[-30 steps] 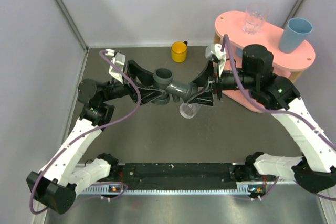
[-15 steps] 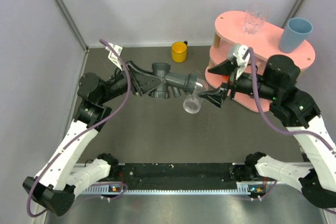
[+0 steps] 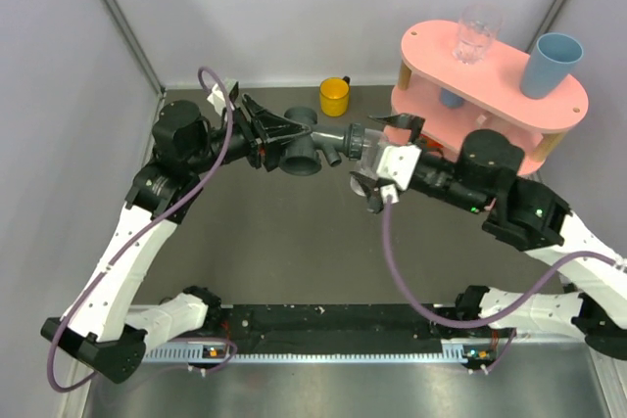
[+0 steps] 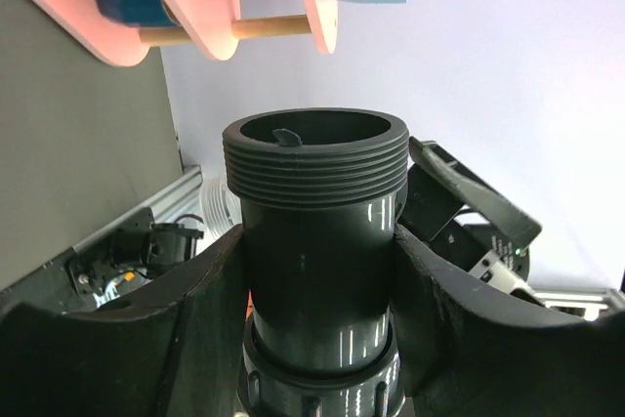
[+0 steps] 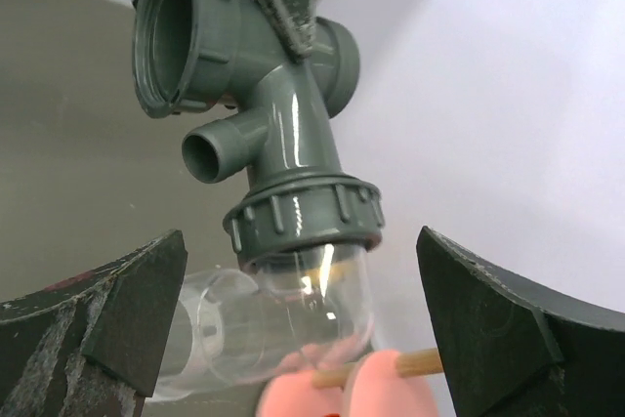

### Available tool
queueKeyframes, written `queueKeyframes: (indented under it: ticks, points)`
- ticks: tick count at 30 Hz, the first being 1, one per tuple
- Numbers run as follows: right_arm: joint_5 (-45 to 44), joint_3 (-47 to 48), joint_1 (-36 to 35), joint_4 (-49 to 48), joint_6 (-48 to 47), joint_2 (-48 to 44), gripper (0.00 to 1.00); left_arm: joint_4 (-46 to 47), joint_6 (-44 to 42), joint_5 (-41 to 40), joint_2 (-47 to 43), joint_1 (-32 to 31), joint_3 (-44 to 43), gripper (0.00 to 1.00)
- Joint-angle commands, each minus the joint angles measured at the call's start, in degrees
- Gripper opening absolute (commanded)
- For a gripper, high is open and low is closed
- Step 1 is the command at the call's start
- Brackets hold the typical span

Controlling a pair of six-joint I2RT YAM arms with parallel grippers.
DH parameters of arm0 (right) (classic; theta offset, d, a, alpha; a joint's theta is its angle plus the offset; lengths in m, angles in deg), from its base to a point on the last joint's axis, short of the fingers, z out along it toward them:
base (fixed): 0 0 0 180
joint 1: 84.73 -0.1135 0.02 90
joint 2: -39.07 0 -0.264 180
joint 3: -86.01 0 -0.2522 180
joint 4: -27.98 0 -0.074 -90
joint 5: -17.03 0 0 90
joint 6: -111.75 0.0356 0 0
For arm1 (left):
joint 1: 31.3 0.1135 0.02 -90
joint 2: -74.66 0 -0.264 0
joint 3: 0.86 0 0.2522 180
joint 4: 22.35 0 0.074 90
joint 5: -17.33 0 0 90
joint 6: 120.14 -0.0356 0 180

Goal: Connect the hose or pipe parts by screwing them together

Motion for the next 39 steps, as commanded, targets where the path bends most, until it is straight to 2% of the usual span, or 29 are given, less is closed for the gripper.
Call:
queueKeyframes:
  ticks: [1,6,9,10,12,13,15,16,18,20,21,22,24,27,29,31,34,36,38,39]
  points:
    - [-7.70,1.87,-3.54,-1.80,-10.77,2.96,0.98,-1.17,5.41,1.33,-0.33,-0.12,-4.82,0.00]
    - [-7.70,1.96,-4.07,-1.18,-13.06,4.54,0.89,-1.61,6.55,2.48,-0.33,-0.03,-4.56,0.00]
    - [-7.35,2.04,-4.07,-1.10,-13.94,5.07,0.80,-1.34,6.29,5.29,0.46,-0.03,-4.65,0.00]
    - [-7.09,2.31,-4.07,-1.10,-13.85,5.16,0.67,-0.82,5.94,6.17,0.98,-0.03,-4.65,0.00]
    - [-6.74,2.74,-4.07,-1.01,-13.50,5.42,0.52,0.32,3.67,7.23,1.34,-0.12,-4.65,0.00]
    - [-6.22,3.10,-4.07,-1.01,-12.72,5.86,0.39,0.76,2.35,7.06,1.25,-0.03,-4.65,0.00]
    - [-5.86,5.10,-4.07,0.83,-9.12,6.47,0.29,4.26,-2.73,6.35,0.82,-0.12,-4.30,0.00]
    - [-5.25,6.60,-4.07,2.14,-7.11,7.18,0.20,6.89,-5.29,7.05,0.64,-0.12,-3.86,0.00]
    - [-4.89,11.59,-3.03,6.35,0.27,10.07,0.12,17.77,-9.59,8.19,-0.85,-0.12,-0.19,0.00]
    - [0.62,13.55,-1.01,8.30,8.59,11.65,0.05,28.40,-12.07,8.72,-2.52,-0.12,4.38,0.00]
    - [2.91,14.25,0.48,8.66,11.43,11.93,0.03,39.59,-14.78,8.38,-4.79,-0.12,9.45,0.00]
    - [8.15,14.35,3.46,8.66,14.42,12.19,0.00,45.01,-16.54,8.29,-5.86,-0.12,12.02,0.00]
    - [15.19,14.00,6.37,8.57,22.07,12.63,0.00,53.46,-23.30,7.23,-8.49,-0.12,17.40,0.00]
    - [20.67,13.82,10.42,8.57,29.64,13.16,0.00,57.18,-34.73,10.12,-10.25,-0.38,21.44,0.00]
    - [28.13,14.08,14.10,8.57,35.68,13.68,0.00,60.09,-42.09,13.29,-10.79,-0.47,23.99,0.00]
    - [36.22,14.44,16.75,8.57,39.30,14.48,0.00,60.96,-45.72,15.04,-11.23,-0.47,24.79,0.00]
    - [40.71,14.79,20.79,8.40,46.60,15.00,0.00,63.16,-48.03,18.30,-11.05,-0.47,25.50,0.00]
    - [41.43,14.27,22.38,8.57,49.42,15.01,0.01,63.17,-46.80,17.43,-11.14,-0.47,25.76,0.00]
    - [40.99,13.21,22.82,8.83,50.13,14.48,0.14,61.51,-43.04,13.06,-11.05,-0.47,25.76,0.00]
    - [39.42,12.86,22.82,9.01,50.04,14.04,0.29,60.11,-41.80,11.03,-11.23,-0.39,25.50,0.00]
